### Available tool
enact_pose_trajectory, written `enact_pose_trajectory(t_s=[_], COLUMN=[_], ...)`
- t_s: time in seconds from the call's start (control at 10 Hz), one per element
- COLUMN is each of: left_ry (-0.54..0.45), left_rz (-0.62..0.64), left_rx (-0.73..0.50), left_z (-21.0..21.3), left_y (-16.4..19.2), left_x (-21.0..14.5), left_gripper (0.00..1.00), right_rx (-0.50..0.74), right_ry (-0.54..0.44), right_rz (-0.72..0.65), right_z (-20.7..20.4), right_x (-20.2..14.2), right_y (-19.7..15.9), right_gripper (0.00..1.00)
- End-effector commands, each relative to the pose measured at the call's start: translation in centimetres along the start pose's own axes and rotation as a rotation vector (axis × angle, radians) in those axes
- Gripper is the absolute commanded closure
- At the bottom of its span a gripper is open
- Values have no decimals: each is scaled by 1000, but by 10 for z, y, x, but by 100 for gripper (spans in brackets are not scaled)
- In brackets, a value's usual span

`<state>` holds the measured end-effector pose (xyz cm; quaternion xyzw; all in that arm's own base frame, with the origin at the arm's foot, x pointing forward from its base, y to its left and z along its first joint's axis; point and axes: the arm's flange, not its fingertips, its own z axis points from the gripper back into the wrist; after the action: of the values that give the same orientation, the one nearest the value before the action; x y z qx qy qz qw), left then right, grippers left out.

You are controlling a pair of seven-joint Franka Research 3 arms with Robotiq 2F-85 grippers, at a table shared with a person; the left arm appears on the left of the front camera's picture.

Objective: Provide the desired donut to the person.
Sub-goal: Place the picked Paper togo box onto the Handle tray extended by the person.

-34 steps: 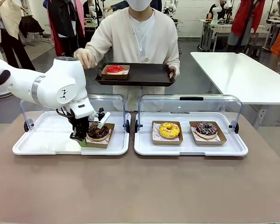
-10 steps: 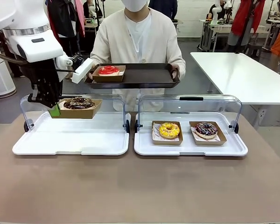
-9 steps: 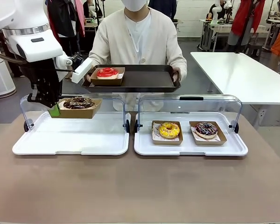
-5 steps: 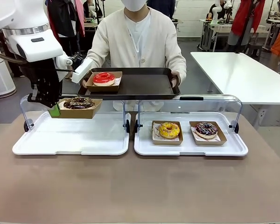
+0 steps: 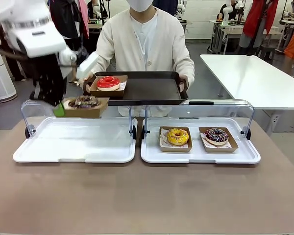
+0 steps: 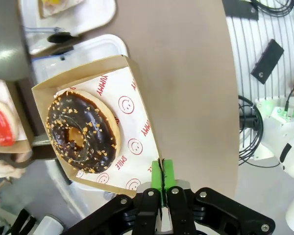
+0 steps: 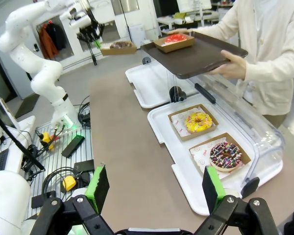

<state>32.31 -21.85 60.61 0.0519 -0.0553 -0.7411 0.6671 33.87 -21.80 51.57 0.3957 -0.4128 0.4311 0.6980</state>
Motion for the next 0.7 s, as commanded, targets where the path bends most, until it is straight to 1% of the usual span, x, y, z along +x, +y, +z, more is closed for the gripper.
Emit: enact_pose_trajectory(t_s=[0.0,0.1,0.2,0.3,0.4,0.5,0.6], left_ry=[-11,-9,-11,-12,-15,-24,-46], left_rz=[0,-5,-15,-21,-11,-14,-14], left_rx=[96,137,165,179,224,267,254], left_z=[56,73,84,92,90,83,74], left_y=[1,1,15,42,64,86,118], left_x=[33,57,80,104,134,155,168], left_gripper=[99,99,99,99,99,99,99], right_rx=[1,1,1,1,1,1,1], right_ry=[-12,-12,-12,-12,-12,-12,-12], right_rz=[3,3,3,3,3,3,3], right_z=[1,1,1,1,1,1,1], right_x=[1,1,1,1,1,1,1], right_y=[0,0,0,0,0,0,0], right_gripper=[0,0,0,0,0,0,0])
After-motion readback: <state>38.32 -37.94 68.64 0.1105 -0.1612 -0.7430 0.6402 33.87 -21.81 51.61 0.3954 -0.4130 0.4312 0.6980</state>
